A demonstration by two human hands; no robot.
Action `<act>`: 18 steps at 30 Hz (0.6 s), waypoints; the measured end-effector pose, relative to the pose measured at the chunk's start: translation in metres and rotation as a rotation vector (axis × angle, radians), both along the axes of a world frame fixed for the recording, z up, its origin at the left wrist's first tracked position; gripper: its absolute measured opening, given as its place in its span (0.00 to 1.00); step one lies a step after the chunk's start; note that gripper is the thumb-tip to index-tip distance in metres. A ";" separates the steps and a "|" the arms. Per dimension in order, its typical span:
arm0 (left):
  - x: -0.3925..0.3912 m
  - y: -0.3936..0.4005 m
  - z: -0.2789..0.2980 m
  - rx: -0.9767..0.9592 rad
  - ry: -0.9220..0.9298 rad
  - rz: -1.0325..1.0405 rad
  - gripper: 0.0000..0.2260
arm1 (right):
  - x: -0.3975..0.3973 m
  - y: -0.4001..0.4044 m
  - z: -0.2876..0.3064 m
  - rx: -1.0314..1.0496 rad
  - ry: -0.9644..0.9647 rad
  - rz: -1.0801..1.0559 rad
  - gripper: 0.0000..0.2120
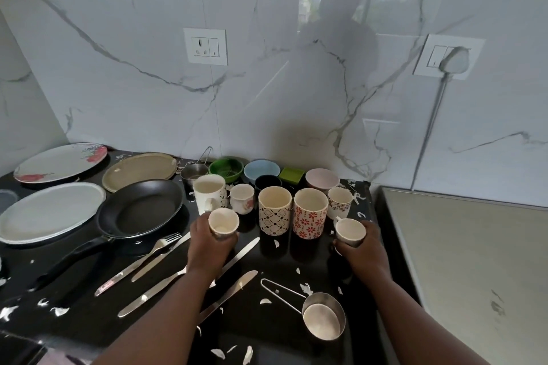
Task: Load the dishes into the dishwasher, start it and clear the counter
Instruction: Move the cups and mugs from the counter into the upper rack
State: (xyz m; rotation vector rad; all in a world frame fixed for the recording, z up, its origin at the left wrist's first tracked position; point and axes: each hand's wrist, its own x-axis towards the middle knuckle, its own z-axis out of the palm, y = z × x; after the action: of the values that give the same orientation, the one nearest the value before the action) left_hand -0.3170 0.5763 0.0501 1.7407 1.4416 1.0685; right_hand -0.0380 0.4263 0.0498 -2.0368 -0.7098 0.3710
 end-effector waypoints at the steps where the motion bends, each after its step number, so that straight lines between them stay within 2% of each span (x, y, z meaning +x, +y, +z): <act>1: -0.001 0.000 0.002 0.019 -0.017 -0.026 0.33 | -0.004 -0.005 0.003 0.026 -0.001 -0.032 0.32; 7: -0.008 0.000 0.016 0.067 -0.117 -0.124 0.30 | -0.057 -0.045 0.027 0.278 0.095 -0.281 0.31; 12: -0.012 -0.024 0.024 -0.008 -0.230 -0.251 0.34 | -0.111 -0.096 0.042 0.545 0.253 -0.421 0.27; 18: 0.009 -0.099 0.032 -0.072 -0.277 -0.473 0.26 | -0.138 -0.179 0.050 0.721 0.525 -0.529 0.22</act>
State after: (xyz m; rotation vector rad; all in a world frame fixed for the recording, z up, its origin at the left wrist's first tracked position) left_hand -0.3077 0.4770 0.0819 1.6875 0.8320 0.9392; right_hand -0.1759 0.2476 0.0996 -1.2801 0.0471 0.2653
